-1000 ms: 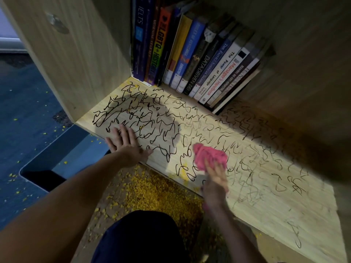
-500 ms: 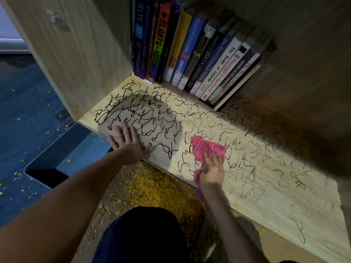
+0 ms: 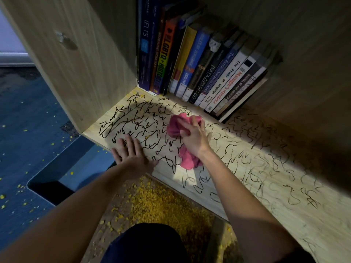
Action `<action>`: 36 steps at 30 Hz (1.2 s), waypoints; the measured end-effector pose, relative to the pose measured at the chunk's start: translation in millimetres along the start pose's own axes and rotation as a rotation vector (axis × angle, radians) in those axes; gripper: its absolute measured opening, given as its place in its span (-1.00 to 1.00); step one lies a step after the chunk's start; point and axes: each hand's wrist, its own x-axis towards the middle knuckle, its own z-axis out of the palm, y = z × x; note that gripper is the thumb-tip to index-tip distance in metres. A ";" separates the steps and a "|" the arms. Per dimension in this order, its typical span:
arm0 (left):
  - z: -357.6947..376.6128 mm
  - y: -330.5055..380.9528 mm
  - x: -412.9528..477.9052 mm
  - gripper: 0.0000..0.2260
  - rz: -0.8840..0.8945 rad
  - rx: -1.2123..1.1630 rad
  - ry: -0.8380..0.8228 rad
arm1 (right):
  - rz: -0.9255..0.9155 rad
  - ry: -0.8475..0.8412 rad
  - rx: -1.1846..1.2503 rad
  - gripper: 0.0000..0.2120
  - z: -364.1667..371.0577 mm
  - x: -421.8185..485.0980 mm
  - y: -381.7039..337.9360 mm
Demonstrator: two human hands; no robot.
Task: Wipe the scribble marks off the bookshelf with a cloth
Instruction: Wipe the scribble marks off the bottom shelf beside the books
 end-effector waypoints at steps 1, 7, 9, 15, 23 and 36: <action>0.7 -0.3 0.6 -0.06 -0.002 0.008 0.005 | 0.037 -0.019 0.025 -0.57 -0.8 10.1 2.6; 2.7 -0.7 3.8 -0.06 0.001 0.020 0.013 | 0.393 0.140 -0.028 -0.54 27.0 -18.8 57.6; 4.5 -2.3 5.7 -0.07 0.008 0.034 0.025 | 0.336 0.135 -0.182 -0.51 42.5 -31.3 74.4; -11.9 34.2 2.2 -0.30 0.178 0.299 0.251 | 0.364 0.097 -0.330 -0.49 46.6 -23.6 79.3; -23.6 95.9 97.2 -0.33 0.540 0.476 0.201 | 0.363 0.118 -0.297 -0.26 45.7 -22.6 76.7; -68.1 70.3 152.8 -0.43 0.210 0.259 0.437 | 0.406 0.148 -0.194 -0.42 44.6 -17.1 72.6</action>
